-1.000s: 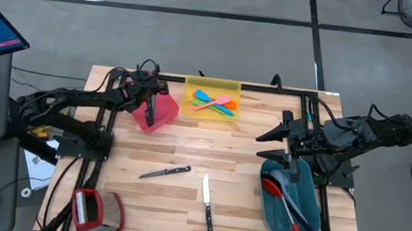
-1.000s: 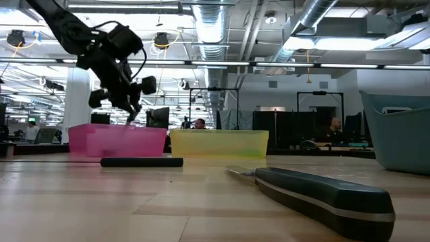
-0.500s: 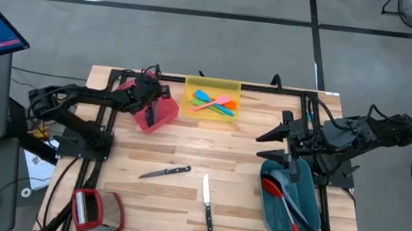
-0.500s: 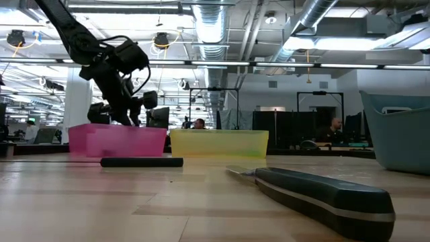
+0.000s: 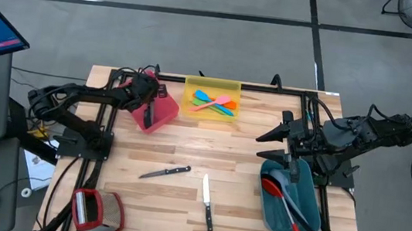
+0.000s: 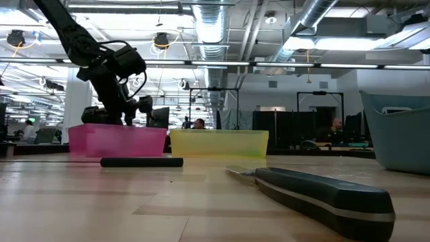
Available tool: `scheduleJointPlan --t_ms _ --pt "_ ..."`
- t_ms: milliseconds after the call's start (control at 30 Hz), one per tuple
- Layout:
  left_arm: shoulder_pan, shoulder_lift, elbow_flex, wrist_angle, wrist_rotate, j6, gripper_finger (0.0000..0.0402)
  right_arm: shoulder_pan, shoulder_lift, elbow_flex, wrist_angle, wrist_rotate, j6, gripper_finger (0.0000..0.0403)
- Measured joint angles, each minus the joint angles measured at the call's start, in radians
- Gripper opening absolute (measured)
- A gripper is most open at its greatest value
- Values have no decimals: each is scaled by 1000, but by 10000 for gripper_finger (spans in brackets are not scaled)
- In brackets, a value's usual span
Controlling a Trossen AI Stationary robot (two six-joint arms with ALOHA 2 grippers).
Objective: Pick & Place Kitchen Items
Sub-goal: Put the top left silver knife into the pink bin
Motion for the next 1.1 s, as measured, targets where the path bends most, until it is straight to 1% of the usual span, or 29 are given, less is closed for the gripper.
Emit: scheduleJointPlan --t_ms 300,500,833,967,1100 --pt "3 8 0 -13 1 -1 41 0 0 0 0 0 0 202" --pt "3 38 0 -16 26 -1 41 0 0 0 0 0 0 202" --pt "3 39 0 -16 42 -1 47 0 0 0 0 0 0 202" --pt "3 39 0 -16 44 -1 59 0 0 0 0 0 0 202" --pt "3 39 0 -16 51 0 83 0 0 0 0 0 0 202"
